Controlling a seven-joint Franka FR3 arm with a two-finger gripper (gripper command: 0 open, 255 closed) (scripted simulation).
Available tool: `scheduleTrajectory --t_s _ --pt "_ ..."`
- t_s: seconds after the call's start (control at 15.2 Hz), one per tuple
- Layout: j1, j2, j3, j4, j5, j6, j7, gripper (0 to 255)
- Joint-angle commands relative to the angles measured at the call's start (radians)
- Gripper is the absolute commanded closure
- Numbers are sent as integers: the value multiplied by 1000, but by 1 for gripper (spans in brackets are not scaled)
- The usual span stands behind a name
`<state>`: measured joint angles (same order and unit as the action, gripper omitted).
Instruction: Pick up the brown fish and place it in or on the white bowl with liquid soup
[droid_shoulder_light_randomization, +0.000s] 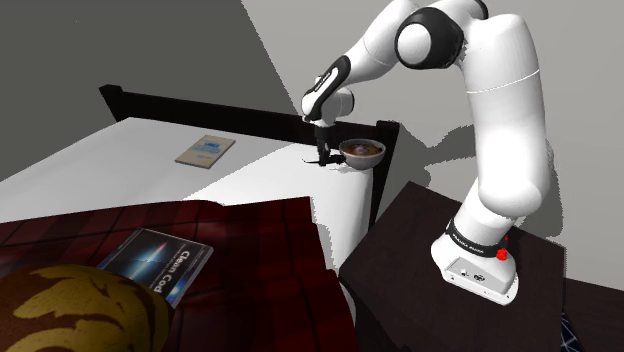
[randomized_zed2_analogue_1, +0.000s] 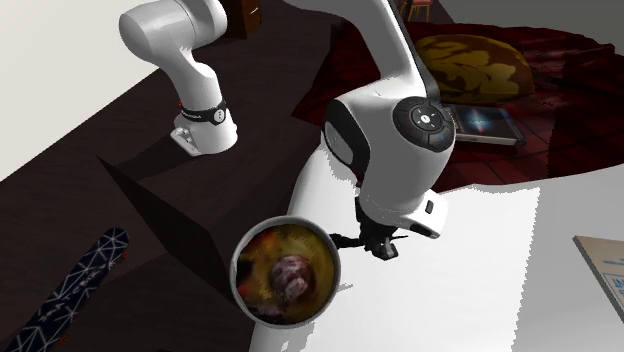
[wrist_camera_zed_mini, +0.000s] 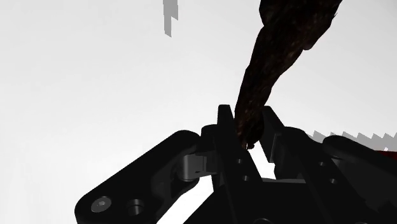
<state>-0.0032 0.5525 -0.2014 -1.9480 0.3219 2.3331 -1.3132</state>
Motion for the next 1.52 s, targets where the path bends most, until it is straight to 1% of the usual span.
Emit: scheduleTrajectory --t_s 0.0,0.73,1.45 --pt "3 -21 -5 -3 -8 -18 6 255" --pt "18 -128 -29 0 -50 -122 43 255" --pt "28 -219 -46 29 -88 -237 77 255"
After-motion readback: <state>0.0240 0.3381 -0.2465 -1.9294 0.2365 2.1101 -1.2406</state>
